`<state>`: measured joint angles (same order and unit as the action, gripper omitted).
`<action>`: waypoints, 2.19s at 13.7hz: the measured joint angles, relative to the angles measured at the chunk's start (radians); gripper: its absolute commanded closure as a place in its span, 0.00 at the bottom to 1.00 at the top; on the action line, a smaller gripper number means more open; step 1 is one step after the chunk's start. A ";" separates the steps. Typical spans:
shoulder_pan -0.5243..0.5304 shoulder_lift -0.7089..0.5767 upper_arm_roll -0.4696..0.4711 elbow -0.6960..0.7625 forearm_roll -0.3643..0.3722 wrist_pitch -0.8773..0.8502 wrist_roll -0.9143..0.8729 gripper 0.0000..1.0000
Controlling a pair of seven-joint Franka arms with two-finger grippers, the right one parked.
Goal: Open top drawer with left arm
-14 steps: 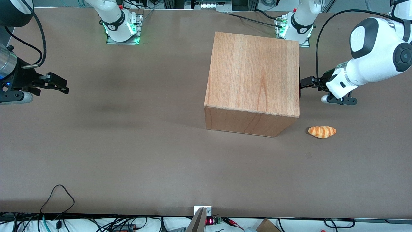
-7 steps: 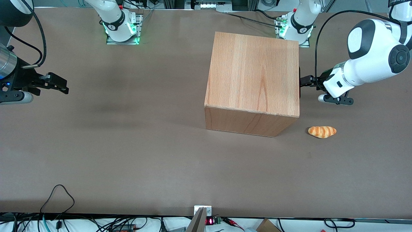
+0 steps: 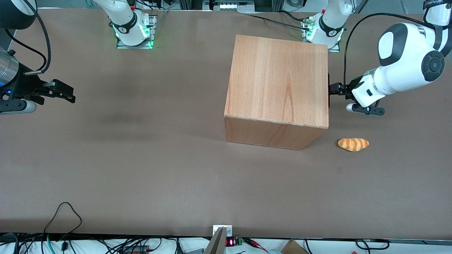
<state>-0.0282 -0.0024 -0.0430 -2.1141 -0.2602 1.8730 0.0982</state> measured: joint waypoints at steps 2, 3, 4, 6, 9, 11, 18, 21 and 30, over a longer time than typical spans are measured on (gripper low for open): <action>0.002 0.000 0.000 0.000 0.000 0.001 0.011 0.00; 0.004 0.000 0.000 0.000 0.000 0.001 0.013 0.00; 0.006 0.000 0.000 0.000 0.001 0.001 0.017 0.00; 0.012 0.000 0.000 0.000 0.003 0.002 0.023 0.00; 0.042 -0.001 0.001 0.000 0.028 0.002 0.033 0.00; 0.058 -0.002 0.002 0.000 0.038 0.002 0.044 0.00; 0.110 -0.002 0.004 0.009 0.107 0.007 0.067 0.00; 0.130 -0.002 0.005 0.021 0.144 0.008 0.071 0.00; 0.280 0.001 0.009 0.041 0.158 0.015 0.164 0.00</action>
<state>0.2515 -0.0019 -0.0336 -2.0731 -0.1018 1.8883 0.2626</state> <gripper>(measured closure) 0.000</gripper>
